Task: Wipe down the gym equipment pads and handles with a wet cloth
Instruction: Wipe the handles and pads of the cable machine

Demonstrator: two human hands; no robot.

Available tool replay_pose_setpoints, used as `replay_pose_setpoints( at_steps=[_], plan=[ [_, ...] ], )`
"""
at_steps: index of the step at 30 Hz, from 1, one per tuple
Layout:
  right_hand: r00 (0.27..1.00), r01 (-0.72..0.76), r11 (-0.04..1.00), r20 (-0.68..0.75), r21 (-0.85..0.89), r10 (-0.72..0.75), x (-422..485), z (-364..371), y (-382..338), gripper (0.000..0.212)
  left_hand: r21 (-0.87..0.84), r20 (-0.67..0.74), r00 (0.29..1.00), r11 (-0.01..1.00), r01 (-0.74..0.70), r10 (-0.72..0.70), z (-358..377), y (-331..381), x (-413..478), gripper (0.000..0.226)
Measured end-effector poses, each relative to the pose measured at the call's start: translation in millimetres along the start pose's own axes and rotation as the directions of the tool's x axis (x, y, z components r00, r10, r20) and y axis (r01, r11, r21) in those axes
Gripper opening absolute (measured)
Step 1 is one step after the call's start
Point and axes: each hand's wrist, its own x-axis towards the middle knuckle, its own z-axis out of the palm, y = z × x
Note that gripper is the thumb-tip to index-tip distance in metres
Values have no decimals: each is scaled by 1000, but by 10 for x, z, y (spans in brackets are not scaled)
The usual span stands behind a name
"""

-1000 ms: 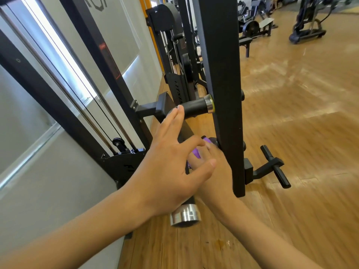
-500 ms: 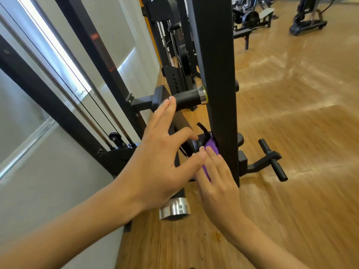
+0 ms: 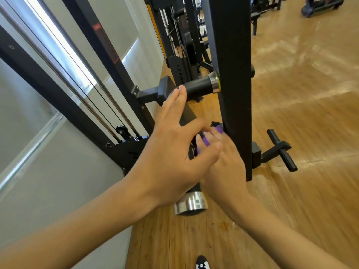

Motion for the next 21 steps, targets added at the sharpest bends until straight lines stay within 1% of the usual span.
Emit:
replay_pose_setpoints(
  at_steps=[2,4,5,6,7,9,10,11,12,14,15,16,17,19,20,21],
  plan=[
    [989,-102,995,110,0,101,348,-22,-136,26,-7,-3,1000,1000,2,-2,4,15,2,48],
    [987,-112,994,116,-12,113,410,-16,-145,24,0,1,1000,1000,0,0,-3,16,5,49],
    [995,-70,997,77,-18,71,292,8,-76,28,6,10,1000,1000,-1,1,-18,7,3,49],
    [1000,3,1000,0,13,-3,90,37,16,35,8,18,1000,1000,-2,2,-32,-2,-5,49],
    [994,76,996,-77,49,-72,-141,35,98,41,6,19,1000,1000,-2,2,-42,-1,-21,47],
    [974,178,983,-149,40,-170,-490,-47,229,47,3,14,1000,1000,-5,5,-43,16,-57,45],
    [975,176,984,-147,38,-169,-491,-52,267,46,-1,9,1000,1000,-8,8,-37,28,-67,46],
    [980,148,988,-140,39,-141,-392,-71,224,44,-7,9,1000,1000,-11,11,-26,44,-80,50],
    [990,94,995,-104,33,-90,-210,-78,140,40,-12,12,1000,1000,-17,17,-19,56,-81,53],
    [999,17,1000,-29,17,-16,179,-76,-44,26,-6,11,1000,1000,-26,26,-21,67,-69,57],
    [1000,-5,999,-23,37,6,295,-85,-97,19,6,12,1000,1000,-29,29,-23,65,-61,58],
    [999,-5,998,-39,66,7,305,-49,-84,17,17,16,999,999,-33,32,-31,56,-54,58],
    [997,21,996,-71,88,-14,196,4,-26,21,23,23,999,999,-37,36,-42,43,-50,57],
    [974,118,986,-209,116,-92,-255,79,117,34,16,31,999,999,-38,38,-64,26,-62,47],
    [954,159,982,-272,98,-127,-502,88,166,36,10,31,999,999,-37,37,-68,27,-72,41],
    [939,187,980,-306,67,-158,-652,98,216,36,5,23,999,999,-38,38,-67,31,-74,37]
  ],
)
